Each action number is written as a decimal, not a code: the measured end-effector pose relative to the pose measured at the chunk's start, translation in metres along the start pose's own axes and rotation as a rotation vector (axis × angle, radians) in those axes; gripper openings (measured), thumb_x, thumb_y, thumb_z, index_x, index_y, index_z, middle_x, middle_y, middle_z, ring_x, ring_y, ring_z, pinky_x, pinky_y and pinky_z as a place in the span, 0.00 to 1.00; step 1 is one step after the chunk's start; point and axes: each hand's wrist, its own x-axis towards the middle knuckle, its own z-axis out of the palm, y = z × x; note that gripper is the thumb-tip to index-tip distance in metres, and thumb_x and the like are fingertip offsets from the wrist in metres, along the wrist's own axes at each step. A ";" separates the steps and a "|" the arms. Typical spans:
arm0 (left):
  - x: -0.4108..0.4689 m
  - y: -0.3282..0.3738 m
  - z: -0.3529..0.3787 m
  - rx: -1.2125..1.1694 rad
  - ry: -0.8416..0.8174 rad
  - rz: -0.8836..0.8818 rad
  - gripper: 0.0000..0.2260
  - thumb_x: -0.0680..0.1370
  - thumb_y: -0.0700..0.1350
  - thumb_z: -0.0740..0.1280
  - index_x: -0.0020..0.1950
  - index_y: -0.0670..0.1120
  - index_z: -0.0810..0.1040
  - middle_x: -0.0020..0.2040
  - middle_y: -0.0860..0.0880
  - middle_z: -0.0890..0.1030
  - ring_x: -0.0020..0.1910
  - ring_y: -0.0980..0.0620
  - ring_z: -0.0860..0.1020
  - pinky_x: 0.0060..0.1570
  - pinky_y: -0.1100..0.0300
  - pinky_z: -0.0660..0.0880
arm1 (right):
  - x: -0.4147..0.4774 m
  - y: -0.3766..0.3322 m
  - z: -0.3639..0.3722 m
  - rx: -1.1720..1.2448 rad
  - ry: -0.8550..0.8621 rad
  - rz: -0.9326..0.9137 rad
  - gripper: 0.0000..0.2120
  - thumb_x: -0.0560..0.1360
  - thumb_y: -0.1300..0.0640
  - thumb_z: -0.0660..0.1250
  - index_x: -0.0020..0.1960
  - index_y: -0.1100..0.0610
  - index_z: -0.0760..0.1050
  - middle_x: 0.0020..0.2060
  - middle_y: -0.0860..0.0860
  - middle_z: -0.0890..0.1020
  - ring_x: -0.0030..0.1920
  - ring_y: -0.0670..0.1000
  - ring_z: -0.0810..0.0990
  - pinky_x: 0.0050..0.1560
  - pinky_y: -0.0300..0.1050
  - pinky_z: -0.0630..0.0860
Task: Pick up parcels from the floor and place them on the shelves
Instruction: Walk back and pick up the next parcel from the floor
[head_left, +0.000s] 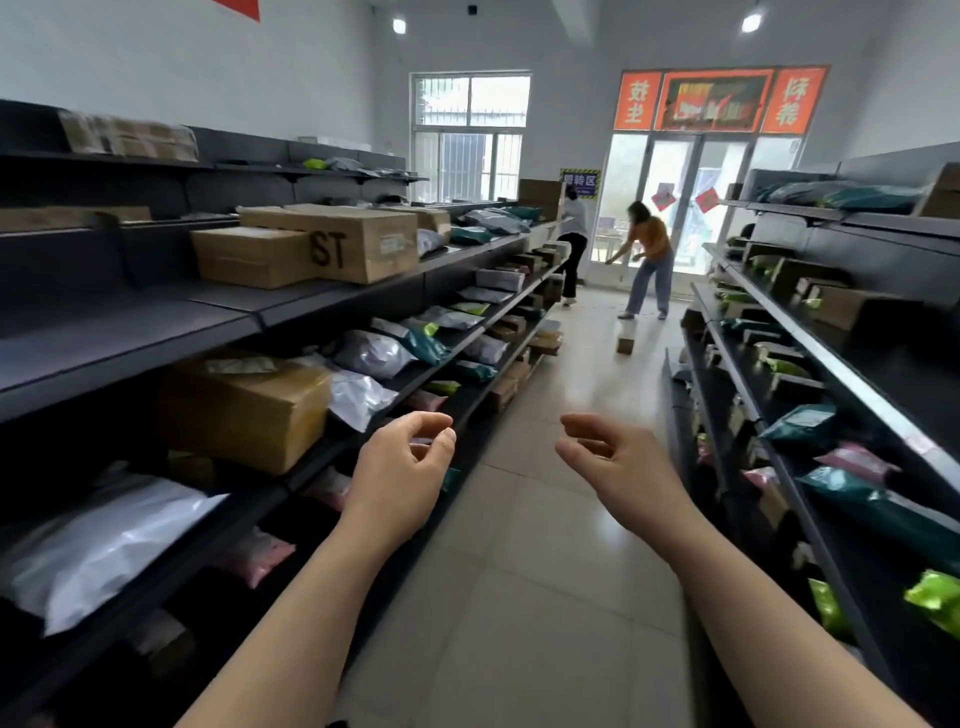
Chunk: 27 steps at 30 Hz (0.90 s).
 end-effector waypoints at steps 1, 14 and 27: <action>0.001 0.007 0.021 -0.002 0.000 0.007 0.08 0.78 0.48 0.65 0.55 0.50 0.80 0.47 0.54 0.83 0.44 0.59 0.79 0.43 0.64 0.75 | 0.003 0.014 -0.016 -0.012 -0.005 0.008 0.16 0.74 0.53 0.69 0.62 0.52 0.77 0.56 0.45 0.81 0.56 0.47 0.79 0.58 0.43 0.75; 0.044 0.040 0.209 -0.068 -0.158 0.004 0.07 0.77 0.46 0.66 0.53 0.49 0.81 0.45 0.54 0.83 0.43 0.57 0.81 0.41 0.63 0.74 | 0.049 0.148 -0.130 -0.047 0.109 0.140 0.15 0.74 0.53 0.70 0.60 0.52 0.78 0.52 0.44 0.81 0.56 0.48 0.80 0.59 0.45 0.75; 0.203 0.033 0.336 -0.090 -0.221 0.079 0.07 0.77 0.45 0.66 0.53 0.47 0.82 0.43 0.54 0.81 0.40 0.65 0.76 0.37 0.71 0.70 | 0.207 0.239 -0.160 -0.061 0.192 0.221 0.15 0.74 0.55 0.69 0.60 0.54 0.79 0.54 0.47 0.83 0.56 0.48 0.80 0.58 0.45 0.76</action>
